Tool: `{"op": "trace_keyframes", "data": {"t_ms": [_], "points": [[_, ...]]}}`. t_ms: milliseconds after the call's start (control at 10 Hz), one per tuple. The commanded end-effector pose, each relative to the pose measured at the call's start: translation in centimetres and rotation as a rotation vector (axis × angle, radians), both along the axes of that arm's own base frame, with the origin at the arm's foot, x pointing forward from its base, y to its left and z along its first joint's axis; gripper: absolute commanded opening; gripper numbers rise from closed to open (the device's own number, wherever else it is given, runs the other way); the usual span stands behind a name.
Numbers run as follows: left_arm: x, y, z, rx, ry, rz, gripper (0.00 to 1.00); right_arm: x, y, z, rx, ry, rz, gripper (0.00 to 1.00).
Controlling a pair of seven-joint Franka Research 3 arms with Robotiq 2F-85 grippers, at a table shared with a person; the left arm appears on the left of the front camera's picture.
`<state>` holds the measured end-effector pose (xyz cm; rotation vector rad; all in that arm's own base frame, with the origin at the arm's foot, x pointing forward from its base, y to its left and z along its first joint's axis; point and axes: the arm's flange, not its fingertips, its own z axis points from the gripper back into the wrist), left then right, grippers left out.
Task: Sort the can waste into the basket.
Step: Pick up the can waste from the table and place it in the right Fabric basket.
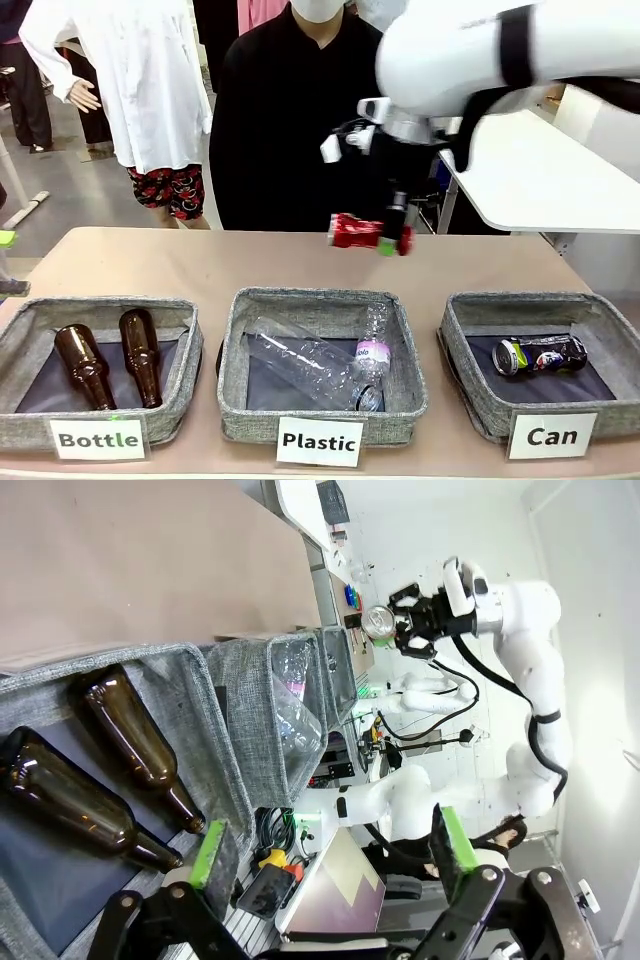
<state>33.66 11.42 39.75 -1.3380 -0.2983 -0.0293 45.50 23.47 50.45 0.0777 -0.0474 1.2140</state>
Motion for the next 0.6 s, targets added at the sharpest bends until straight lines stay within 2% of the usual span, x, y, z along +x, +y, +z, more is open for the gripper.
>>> {"op": "trace_keyframes", "data": {"t_ms": [0, 300, 400, 500], "points": [[-0.1, 0.1, 0.3, -0.009, -0.001, -0.005, 1.00, -5.2, -5.7, -0.2, -0.044, -0.053, -0.132, 0.00], [-0.1, 0.1, 0.3, -0.009, -0.001, -0.005, 1.00, -12.1, -14.4, -1.3, -0.086, -0.094, -0.228, 0.00], [-0.1, 0.1, 0.3, -0.009, -0.001, -0.005, 1.00, -13.6, -16.5, -2.4, -0.058, -0.089, -0.326, 0.00], [-0.1, 0.1, 0.3, -0.009, -0.001, -0.005, 1.00, -14.6, -17.3, -3.5, -0.055, -0.093, -0.366, 0.00]]}}
